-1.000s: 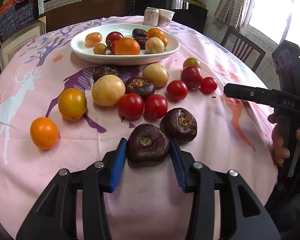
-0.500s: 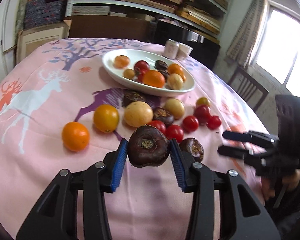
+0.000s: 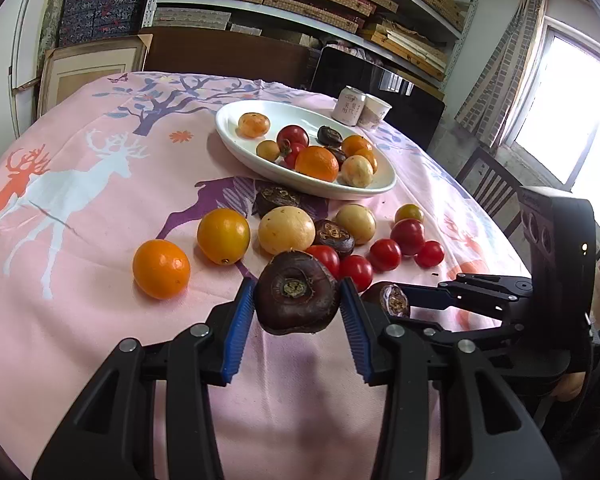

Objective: Organize fruits
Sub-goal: 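Grasp a dark purple fruit with the left gripper while the right gripper grasps another, then carry both dark purple fruits onto the white plate and release them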

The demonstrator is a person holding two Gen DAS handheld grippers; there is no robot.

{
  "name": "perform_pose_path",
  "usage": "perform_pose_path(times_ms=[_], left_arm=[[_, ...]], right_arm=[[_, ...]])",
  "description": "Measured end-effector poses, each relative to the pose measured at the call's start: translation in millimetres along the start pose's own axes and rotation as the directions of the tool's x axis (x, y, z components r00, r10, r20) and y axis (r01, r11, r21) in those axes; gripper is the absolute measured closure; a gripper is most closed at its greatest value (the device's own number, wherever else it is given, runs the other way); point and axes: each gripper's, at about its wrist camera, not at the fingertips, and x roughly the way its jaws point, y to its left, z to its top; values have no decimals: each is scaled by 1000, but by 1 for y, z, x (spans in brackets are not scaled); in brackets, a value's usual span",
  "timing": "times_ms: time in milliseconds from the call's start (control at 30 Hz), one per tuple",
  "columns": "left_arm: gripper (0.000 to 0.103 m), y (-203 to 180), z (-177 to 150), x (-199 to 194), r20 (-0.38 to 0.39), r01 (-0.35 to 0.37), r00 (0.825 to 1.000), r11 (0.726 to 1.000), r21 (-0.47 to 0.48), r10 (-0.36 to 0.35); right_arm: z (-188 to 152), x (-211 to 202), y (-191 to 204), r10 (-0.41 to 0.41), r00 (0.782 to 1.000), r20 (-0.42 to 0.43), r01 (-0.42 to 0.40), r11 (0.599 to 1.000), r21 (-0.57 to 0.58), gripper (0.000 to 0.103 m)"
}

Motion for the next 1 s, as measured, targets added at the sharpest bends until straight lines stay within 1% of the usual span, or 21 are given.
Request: perform_pose_path(times_ms=[167,300,433,500,633,733,800,867,933,1000], left_arm=[[61,-1,0,0,-3,-5,1000,1000,2,5],[61,-2,0,2,-15,-10,1000,1000,0,10],[61,1,7,3,-37,-9,999,1000,1,9],[61,1,18,-1,-28,-22,999,1000,21,22],[61,4,63,-7,-1,-40,999,998,38,40],[61,0,100,7,2,-64,998,995,75,64],[61,0,123,31,-24,-76,997,994,83,78],[61,4,141,60,-68,-87,993,993,75,92],[61,7,153,88,-97,-113,988,991,72,119],[61,7,160,109,-124,-117,984,990,82,127]], right_arm=[[-5,-5,-4,14,1000,23,-15,1000,20,61],[-9,-14,-17,17,999,49,-20,998,58,61],[-5,-37,-41,-15,995,97,5,994,106,61],[2,-54,-55,-38,991,131,22,992,122,61],[31,-87,-91,-91,974,206,53,982,183,61],[61,-96,-112,-99,963,249,43,974,220,61],[83,-89,-122,-100,961,256,38,971,238,61],[109,-72,-133,-92,965,244,26,966,259,61],[132,-50,-139,-89,970,227,23,961,277,61],[154,-24,-144,-84,975,205,23,959,284,61]])
